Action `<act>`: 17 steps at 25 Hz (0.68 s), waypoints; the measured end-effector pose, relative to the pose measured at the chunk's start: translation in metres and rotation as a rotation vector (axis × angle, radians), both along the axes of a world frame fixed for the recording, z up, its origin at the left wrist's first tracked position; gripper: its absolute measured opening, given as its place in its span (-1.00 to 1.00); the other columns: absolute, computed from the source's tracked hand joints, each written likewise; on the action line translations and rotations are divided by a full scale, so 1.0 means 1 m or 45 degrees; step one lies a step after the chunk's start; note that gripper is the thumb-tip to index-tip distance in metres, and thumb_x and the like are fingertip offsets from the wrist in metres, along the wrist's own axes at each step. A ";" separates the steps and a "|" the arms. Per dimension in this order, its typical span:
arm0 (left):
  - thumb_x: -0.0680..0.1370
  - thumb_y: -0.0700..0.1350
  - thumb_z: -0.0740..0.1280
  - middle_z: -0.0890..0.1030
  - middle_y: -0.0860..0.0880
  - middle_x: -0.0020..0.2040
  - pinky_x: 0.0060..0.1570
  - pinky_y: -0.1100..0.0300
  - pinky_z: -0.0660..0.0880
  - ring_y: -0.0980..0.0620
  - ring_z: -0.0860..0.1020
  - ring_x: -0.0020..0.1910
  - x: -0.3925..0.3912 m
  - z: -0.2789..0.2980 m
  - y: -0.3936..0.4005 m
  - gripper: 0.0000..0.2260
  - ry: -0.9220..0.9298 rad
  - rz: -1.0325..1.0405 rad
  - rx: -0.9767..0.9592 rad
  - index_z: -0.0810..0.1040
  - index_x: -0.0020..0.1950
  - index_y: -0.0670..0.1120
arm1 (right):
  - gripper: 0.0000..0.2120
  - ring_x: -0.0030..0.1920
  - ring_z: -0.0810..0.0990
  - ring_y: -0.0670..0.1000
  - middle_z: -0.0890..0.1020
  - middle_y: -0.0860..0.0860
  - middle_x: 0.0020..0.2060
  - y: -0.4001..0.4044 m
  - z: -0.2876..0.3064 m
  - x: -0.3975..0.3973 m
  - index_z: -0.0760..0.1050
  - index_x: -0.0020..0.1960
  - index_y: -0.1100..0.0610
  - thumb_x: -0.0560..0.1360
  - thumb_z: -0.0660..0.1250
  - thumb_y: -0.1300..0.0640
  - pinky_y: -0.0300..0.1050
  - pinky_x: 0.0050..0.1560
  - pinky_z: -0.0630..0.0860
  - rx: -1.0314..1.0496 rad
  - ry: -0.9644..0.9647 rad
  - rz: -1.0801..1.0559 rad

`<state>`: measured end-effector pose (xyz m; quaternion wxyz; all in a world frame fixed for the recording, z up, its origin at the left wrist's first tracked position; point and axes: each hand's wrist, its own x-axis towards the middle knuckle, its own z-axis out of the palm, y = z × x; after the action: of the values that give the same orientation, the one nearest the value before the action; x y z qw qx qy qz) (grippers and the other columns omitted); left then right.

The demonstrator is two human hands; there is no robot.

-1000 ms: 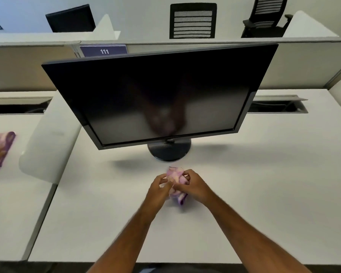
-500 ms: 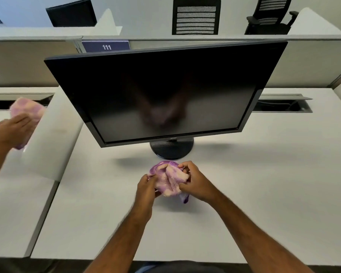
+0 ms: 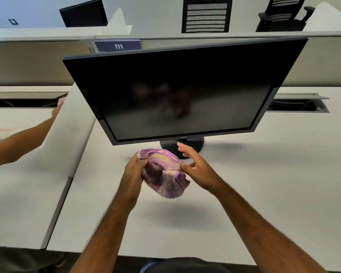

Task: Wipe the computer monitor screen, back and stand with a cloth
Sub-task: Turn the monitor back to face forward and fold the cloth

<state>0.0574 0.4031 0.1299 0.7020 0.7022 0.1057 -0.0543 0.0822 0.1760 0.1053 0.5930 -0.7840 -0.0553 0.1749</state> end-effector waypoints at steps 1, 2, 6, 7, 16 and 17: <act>0.70 -0.01 0.24 0.70 -0.03 0.14 0.12 0.13 0.62 0.00 0.66 0.17 0.001 0.003 0.003 -0.78 -0.014 -0.043 0.031 0.62 0.25 0.00 | -0.50 0.42 0.43 -0.21 0.47 -0.21 0.43 0.002 0.008 0.004 0.35 0.52 -0.20 0.61 0.37 -0.13 -0.19 0.33 0.50 0.032 0.037 0.089; 0.73 -0.02 0.24 0.71 0.01 0.11 0.08 0.16 0.62 0.01 0.67 0.14 0.002 0.007 0.005 -0.81 -0.031 -0.071 0.074 0.62 0.23 0.01 | -0.52 0.40 0.47 -0.19 0.52 -0.19 0.40 0.004 0.015 0.007 0.41 0.50 -0.17 0.60 0.36 -0.16 -0.12 0.36 0.51 0.097 0.091 0.158; 0.73 -0.01 0.20 0.70 0.15 -0.01 -0.05 0.27 0.62 0.08 0.68 0.06 0.005 0.012 0.009 -0.83 -0.090 -0.093 0.220 0.59 0.16 0.05 | -0.61 0.15 0.66 -0.07 0.69 -0.03 0.15 0.008 0.032 0.012 0.59 0.28 0.06 0.57 0.37 -0.15 -0.13 0.18 0.61 0.143 0.152 0.324; 0.73 0.00 0.20 0.70 0.16 -0.02 -0.05 0.27 0.62 0.08 0.68 0.06 0.006 0.011 0.009 -0.83 -0.092 -0.103 0.249 0.58 0.15 0.05 | -0.73 0.09 0.68 -0.04 0.71 -0.01 0.08 0.010 0.033 0.012 0.62 0.20 0.07 0.58 0.42 -0.05 -0.07 0.15 0.63 0.119 0.132 0.349; 0.65 -0.08 0.41 0.70 -0.08 0.21 0.17 0.01 0.64 -0.09 0.67 0.21 0.006 -0.011 0.012 -0.69 0.025 -0.438 0.059 0.55 0.39 -0.05 | -0.85 -0.20 0.54 -0.14 0.56 -0.04 -0.20 0.022 0.071 0.012 0.46 -0.04 0.11 0.70 0.23 0.14 -0.25 -0.20 0.50 0.112 -0.225 0.077; 0.66 -0.07 0.40 0.70 -0.12 0.22 0.18 -0.03 0.64 -0.14 0.66 0.22 0.003 -0.019 0.011 -0.69 0.066 -0.525 0.038 0.55 0.40 -0.08 | -0.86 -0.17 0.56 -0.15 0.56 -0.02 -0.17 0.023 0.076 0.012 0.46 -0.01 0.11 0.71 0.22 0.10 -0.25 -0.19 0.52 0.096 -0.218 0.097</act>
<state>0.0607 0.4140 0.1112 0.6624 0.7178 -0.0215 -0.2134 0.0941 0.1989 0.1810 0.6080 -0.7706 -0.1421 0.1275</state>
